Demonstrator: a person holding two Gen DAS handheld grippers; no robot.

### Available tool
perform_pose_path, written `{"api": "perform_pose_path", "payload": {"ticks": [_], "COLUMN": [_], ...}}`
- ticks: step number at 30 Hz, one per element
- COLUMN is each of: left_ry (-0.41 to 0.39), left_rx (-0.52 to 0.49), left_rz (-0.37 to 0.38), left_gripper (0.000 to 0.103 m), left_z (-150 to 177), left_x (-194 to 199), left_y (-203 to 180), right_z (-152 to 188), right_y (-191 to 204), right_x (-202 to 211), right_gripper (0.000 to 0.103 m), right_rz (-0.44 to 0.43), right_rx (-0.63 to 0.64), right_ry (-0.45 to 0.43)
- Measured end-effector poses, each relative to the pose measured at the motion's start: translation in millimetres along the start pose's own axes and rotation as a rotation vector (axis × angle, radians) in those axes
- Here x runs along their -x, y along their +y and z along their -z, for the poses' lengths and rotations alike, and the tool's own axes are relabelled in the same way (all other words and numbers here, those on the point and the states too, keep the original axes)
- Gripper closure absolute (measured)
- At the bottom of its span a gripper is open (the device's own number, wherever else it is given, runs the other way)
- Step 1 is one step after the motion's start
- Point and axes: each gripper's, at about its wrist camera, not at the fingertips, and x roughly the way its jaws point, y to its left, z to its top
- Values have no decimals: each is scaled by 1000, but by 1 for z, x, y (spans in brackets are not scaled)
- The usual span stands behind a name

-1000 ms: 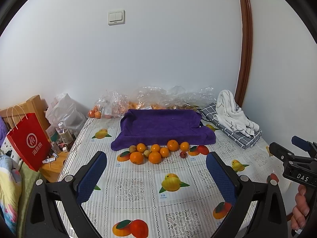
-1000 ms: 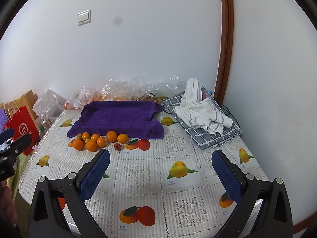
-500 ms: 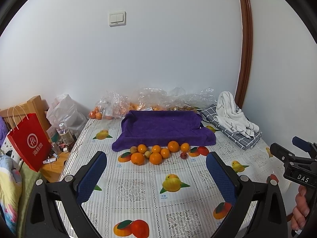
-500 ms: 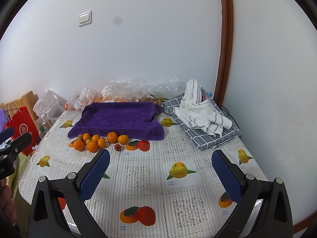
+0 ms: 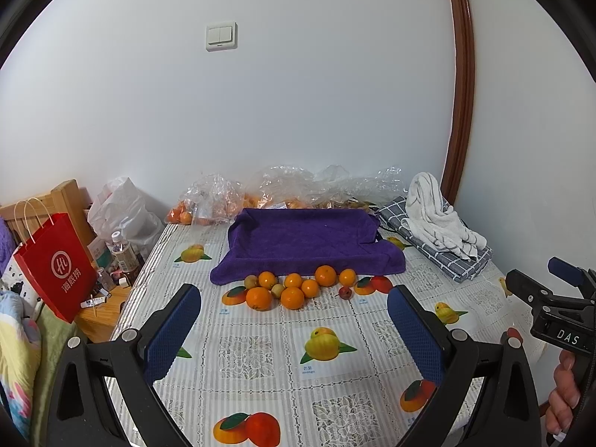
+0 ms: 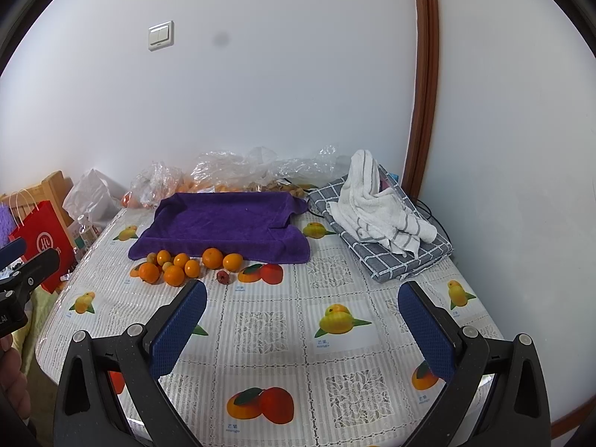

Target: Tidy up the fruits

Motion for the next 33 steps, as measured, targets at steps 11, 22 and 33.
{"api": "perform_pose_path", "payload": {"ticks": [11,22,33], "left_ry": [-2,9,92], "left_rx": [2,30,51], "left_rz": [3,-7,-52], "left_gripper": [2,2,2], "left_z": [-2,-14,-7], "left_x": [1,-10,-76], "left_y": [2,10,30], "right_z": [1,1,11], "right_y": [4,7,13], "right_x": [2,-13,-82], "right_gripper": [2,2,5], "right_rz": [-1,-17,7], "right_rx": [7,14,43], "right_ry": [-5,5,99]}}
